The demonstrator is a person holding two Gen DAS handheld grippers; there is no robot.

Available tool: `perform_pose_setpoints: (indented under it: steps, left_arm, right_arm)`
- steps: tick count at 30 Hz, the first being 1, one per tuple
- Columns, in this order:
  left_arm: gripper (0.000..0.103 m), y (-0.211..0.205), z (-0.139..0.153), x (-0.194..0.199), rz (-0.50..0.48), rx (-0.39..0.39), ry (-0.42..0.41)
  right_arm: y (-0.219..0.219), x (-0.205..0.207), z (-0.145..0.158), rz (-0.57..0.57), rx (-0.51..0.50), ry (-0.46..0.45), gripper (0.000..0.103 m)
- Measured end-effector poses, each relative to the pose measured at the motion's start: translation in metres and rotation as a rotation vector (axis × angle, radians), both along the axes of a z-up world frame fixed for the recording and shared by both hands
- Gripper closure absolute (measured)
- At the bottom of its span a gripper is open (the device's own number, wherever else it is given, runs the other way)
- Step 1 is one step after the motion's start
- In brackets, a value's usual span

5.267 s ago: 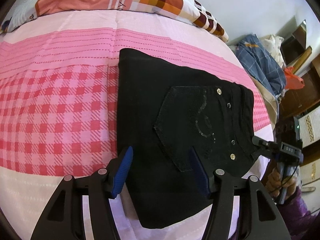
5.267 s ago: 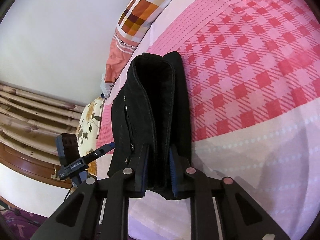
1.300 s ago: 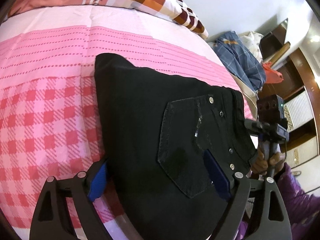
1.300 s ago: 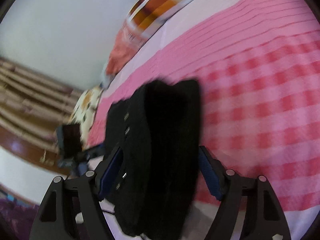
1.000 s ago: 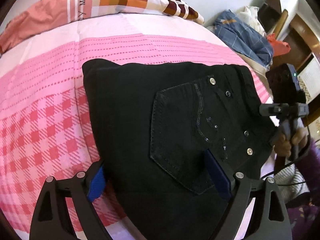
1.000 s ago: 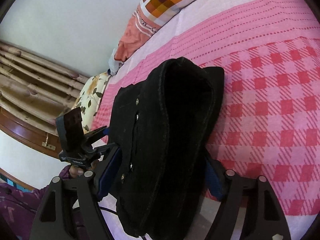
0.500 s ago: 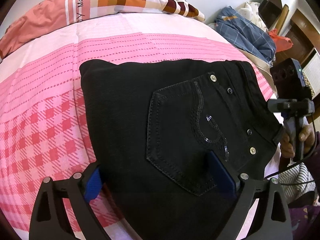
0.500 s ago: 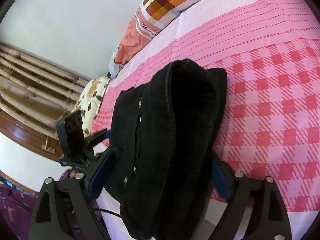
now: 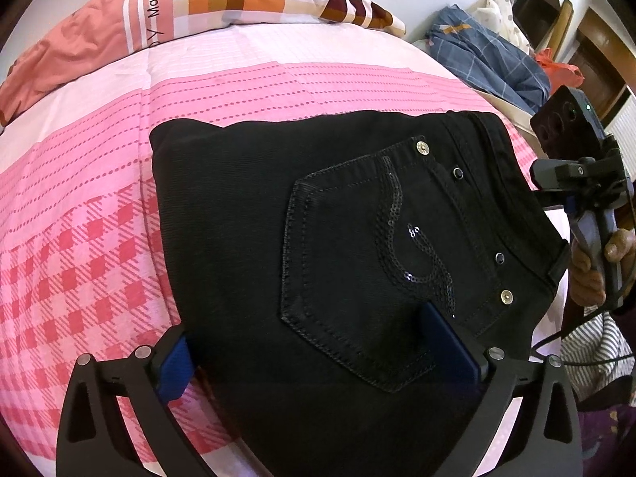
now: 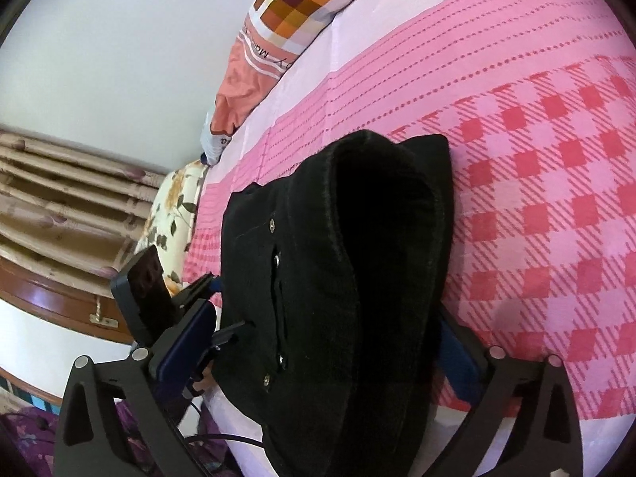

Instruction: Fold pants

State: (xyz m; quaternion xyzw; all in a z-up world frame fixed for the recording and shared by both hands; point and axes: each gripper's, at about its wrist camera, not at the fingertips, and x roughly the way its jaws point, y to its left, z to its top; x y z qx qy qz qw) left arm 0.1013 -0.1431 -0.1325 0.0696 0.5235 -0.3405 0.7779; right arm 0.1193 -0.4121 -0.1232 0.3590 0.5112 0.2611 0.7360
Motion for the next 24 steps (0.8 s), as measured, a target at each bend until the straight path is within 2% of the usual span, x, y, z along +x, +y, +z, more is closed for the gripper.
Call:
perform_pose_setpoints:
  steps: [2,4,5,6,8,10,11,12,13,14,15,17,21,24]
  left_arm:
    - [0.001,-0.001,0.000,0.000,-0.003,0.002,0.000]
    - [0.001,-0.001,0.000,-0.001,-0.006,0.003,-0.004]
    - [0.001,-0.001,0.000,-0.001,-0.005,0.003,-0.009]
    - [0.001,-0.001,0.000,-0.002,-0.004,0.000,-0.014]
    - [0.001,0.000,-0.001,-0.003,-0.005,-0.008,-0.026]
    - [0.002,0.002,-0.002,-0.006,0.000,-0.011,-0.043]
    - [0.008,0.003,-0.001,-0.007,0.006,-0.013,-0.054]
    - [0.021,0.005,0.000,-0.009,0.019,-0.015,-0.063]
    - [0.029,0.009,0.002,-0.008,0.037,-0.018,-0.065]
    - [0.047,0.015,0.005,-0.006,0.063,-0.027,-0.058]
    - [0.060,0.020,0.007,-0.003,0.082,-0.037,-0.050]
    - [0.069,0.028,0.012,-0.001,0.107,-0.063,-0.037]
    - [0.079,0.029,0.022,-0.009,0.124,-0.070,-0.076]
    - [0.082,0.032,0.030,-0.012,0.147,-0.091,-0.082]
  right_arm:
    - [0.001,-0.001,0.001,0.009,-0.023,-0.009,0.005]
    - [0.002,-0.002,0.002,0.015,-0.059,-0.015,0.018]
    - [-0.001,-0.003,0.001,0.012,-0.082,-0.013,0.035]
    - [-0.004,-0.003,-0.001,0.005,-0.100,-0.006,0.057]
    - [-0.014,-0.005,-0.009,-0.015,-0.073,0.011,0.066]
    - [-0.013,-0.007,-0.009,-0.017,-0.073,-0.002,0.067]
    - [-0.012,-0.007,-0.008,-0.017,-0.077,-0.006,0.068]
    - [-0.011,-0.007,-0.006,-0.023,-0.069,-0.012,0.070]
    - [-0.011,-0.008,-0.006,-0.028,-0.058,-0.016,0.071]
    - [-0.011,-0.009,-0.005,-0.033,-0.042,-0.019,0.072]
    - [-0.011,-0.010,-0.004,-0.037,-0.031,-0.021,0.073]
    - [-0.012,-0.012,-0.002,-0.047,-0.010,-0.026,0.074]
    - [-0.012,-0.013,0.003,-0.061,0.025,-0.037,0.076]
    - [-0.011,-0.015,0.009,-0.067,0.053,-0.052,0.076]
